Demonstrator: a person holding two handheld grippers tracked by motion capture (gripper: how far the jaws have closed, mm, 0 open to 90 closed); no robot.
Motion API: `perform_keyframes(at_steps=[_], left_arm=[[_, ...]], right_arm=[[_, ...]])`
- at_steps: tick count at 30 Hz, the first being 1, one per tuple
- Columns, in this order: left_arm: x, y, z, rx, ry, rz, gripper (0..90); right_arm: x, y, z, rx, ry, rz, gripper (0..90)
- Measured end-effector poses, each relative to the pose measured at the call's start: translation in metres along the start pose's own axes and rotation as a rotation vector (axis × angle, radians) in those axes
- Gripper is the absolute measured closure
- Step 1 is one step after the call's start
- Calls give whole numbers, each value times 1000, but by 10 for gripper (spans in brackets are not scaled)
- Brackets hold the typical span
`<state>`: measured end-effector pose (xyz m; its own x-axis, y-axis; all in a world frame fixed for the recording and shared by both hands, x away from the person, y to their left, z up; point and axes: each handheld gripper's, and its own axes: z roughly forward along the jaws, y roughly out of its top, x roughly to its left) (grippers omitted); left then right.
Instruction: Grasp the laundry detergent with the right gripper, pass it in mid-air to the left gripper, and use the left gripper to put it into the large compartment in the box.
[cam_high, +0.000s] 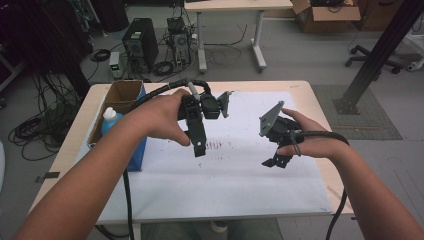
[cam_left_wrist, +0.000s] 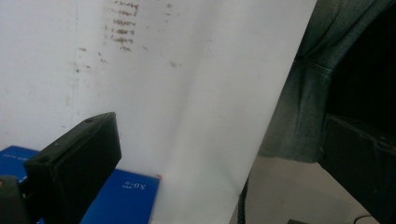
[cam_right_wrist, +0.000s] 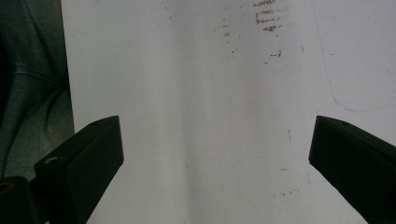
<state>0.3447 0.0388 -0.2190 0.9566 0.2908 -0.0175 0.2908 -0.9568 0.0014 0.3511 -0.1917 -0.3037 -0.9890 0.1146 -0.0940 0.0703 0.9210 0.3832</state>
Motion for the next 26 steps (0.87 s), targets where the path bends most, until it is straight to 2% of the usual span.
perform_keyframes(at_steps=[7,15,26], left_arm=[[0,-5,0,-12,3,6,2],[-1,-3,3,-8,-6,15,2],[2,-4,5,-11,-5,5,2]], right_arm=[[-1,3,-2,5,-2,3,31],[-1,3,-2,-2,-1,4,31],[-1,4,-2,0,1,2,31]])
